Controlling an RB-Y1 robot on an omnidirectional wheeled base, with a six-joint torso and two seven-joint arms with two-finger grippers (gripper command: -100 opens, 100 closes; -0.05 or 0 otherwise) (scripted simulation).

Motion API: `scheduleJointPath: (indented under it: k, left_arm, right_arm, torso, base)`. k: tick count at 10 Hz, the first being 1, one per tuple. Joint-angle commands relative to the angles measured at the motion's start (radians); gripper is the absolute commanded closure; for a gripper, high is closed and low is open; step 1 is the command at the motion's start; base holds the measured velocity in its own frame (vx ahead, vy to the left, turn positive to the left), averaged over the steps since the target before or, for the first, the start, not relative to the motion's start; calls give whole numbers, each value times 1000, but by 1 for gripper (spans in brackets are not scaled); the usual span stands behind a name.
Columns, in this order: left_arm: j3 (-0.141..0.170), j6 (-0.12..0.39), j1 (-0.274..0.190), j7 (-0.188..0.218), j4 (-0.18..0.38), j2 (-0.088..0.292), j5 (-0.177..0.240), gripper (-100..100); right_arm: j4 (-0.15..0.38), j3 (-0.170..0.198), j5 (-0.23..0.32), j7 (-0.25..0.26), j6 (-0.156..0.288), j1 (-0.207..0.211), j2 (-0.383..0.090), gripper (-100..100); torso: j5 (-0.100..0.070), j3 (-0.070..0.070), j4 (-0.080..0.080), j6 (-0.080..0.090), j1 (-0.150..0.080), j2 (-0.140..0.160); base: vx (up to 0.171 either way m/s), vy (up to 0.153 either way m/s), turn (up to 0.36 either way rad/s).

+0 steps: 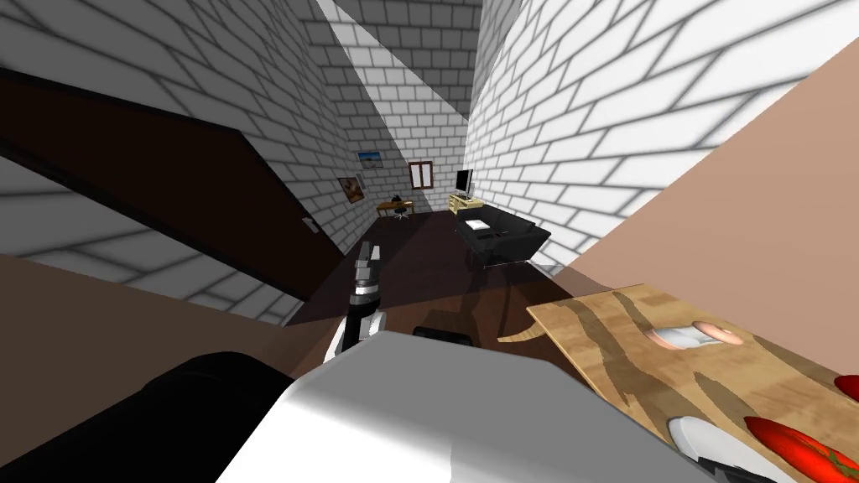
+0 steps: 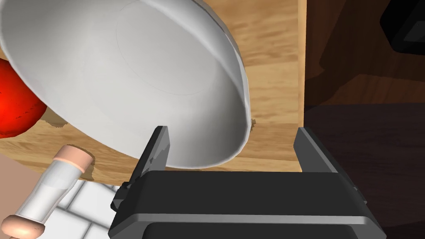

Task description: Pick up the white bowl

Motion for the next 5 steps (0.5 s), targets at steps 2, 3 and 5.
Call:
scheduleJointPath:
  k: [2,3,5]
  left_arm:
    - [0,0,0,0,0,0,0,0]
    - [0,0,0,0,0,0,0,0]
    - [0,0,0,0,0,0,0,0]
  right_arm:
    - [42,16,-5,-45,12,-18,23,-100]
    - [29,11,-4,-34,11,-12,16,-100]
    - [32,12,-4,-37,11,-13,17,100]
  torso:
    - [0,0,0,0,0,0]
    - [0,0,0,0,-1,-1]
    - [0,-4,-2,1,-2,-7]
  base:
    - [-137,7,287]
    - [-57,-1,51]
    - [-5,0,-6]
